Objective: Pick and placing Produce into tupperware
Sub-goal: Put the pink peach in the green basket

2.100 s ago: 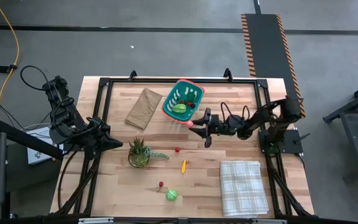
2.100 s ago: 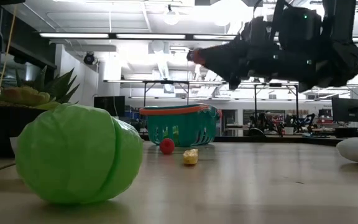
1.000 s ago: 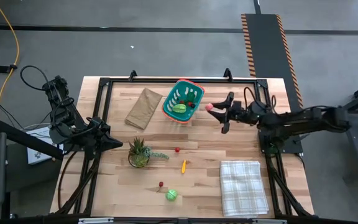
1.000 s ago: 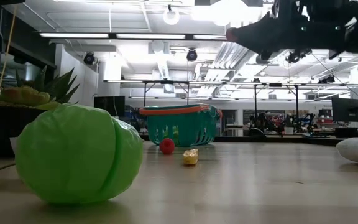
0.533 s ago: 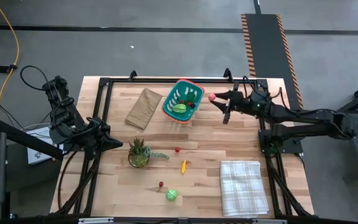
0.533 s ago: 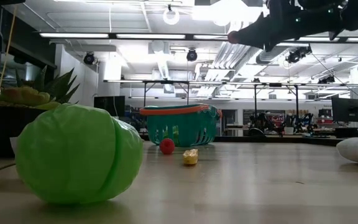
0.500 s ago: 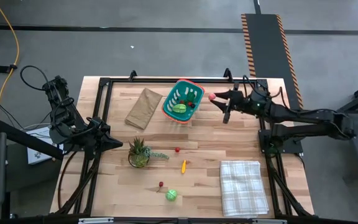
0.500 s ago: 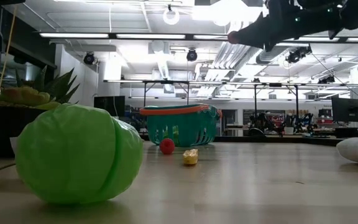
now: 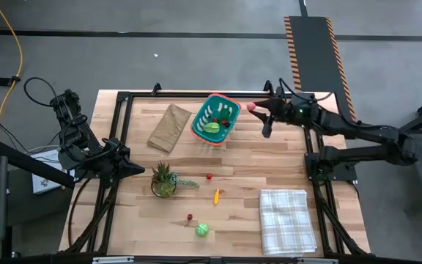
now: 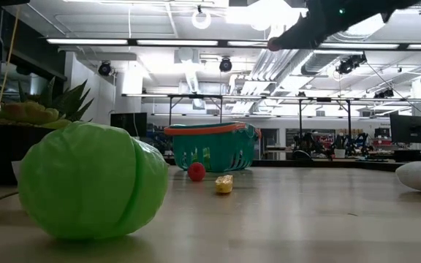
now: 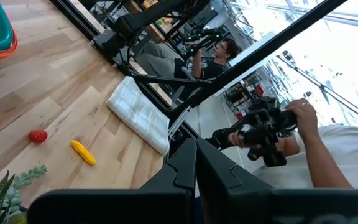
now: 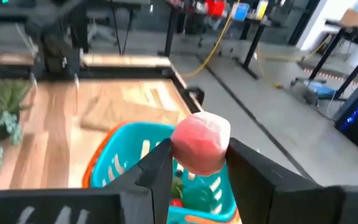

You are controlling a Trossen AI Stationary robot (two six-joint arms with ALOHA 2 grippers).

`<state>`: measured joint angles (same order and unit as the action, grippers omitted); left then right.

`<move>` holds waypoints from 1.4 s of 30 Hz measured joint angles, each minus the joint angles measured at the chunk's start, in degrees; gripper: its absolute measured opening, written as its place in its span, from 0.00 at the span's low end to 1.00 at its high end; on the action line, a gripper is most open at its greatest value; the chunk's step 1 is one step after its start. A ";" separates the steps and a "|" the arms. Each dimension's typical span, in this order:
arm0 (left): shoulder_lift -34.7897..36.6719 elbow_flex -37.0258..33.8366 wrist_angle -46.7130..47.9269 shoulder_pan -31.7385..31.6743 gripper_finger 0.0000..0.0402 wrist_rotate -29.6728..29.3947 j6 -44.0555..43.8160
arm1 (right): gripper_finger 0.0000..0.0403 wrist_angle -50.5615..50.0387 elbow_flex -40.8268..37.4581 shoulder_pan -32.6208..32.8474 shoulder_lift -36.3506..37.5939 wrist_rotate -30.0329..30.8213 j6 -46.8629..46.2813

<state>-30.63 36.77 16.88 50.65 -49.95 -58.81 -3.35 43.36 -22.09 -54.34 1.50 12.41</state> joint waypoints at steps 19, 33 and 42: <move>0.00 0.00 0.00 0.00 0.00 0.00 0.00 | 0.31 -28.55 25.16 -2.43 -18.32 -1.73 6.11; 0.02 0.00 0.00 0.00 0.00 0.00 -0.02 | 0.31 -45.39 43.07 -3.92 -35.47 -1.72 8.45; 0.02 0.00 -0.01 -0.01 0.00 0.00 0.00 | 0.31 -53.40 56.98 -4.20 -47.64 -1.73 11.94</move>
<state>-30.61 36.77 16.87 50.63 -49.95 -58.81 -56.75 100.34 -26.28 -101.97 -0.23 24.35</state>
